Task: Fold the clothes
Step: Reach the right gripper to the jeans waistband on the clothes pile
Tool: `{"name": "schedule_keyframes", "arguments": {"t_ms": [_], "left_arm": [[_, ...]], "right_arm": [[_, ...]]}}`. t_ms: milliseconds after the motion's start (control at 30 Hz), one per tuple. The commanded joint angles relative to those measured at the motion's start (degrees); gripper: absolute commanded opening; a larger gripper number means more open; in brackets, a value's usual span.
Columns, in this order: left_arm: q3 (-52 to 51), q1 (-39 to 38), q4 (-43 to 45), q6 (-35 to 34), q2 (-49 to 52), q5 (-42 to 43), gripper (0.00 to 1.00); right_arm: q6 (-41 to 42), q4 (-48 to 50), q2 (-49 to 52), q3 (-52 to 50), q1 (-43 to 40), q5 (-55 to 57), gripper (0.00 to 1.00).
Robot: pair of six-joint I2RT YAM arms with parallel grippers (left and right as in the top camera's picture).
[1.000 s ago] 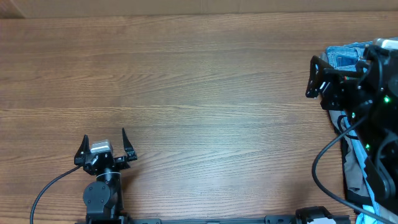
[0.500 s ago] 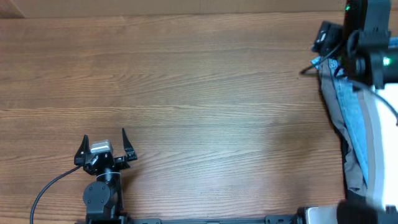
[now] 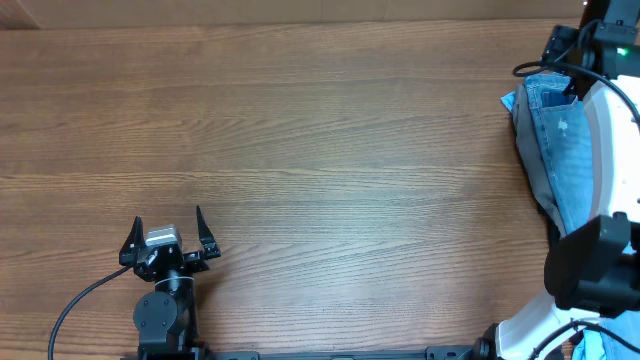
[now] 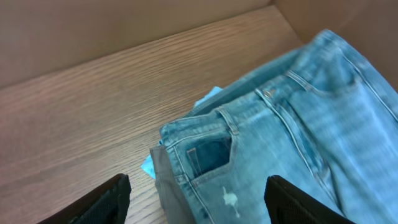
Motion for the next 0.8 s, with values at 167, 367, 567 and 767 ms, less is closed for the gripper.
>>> {"name": "schedule_keyframes", "arguments": {"t_ms": [167,367,567,767], "left_arm": [[-0.2,-0.2,0.1,1.0,-0.5,0.2,1.0],[-0.2,-0.2,0.1,1.0,-0.5,0.2,1.0],[-0.2,-0.2,0.1,1.0,-0.5,0.2,1.0],[-0.2,-0.2,0.1,1.0,-0.5,0.2,1.0]], "right_arm": [[-16.6,1.7,9.7,1.8,0.2,-2.2,0.66],[-18.8,5.1,15.5,1.8,0.2,0.3,0.66],[-20.3,6.3,19.4,1.8,0.1,0.9,0.66],[-21.6,6.1,23.3,1.6,-0.7,2.2,0.67]]}}
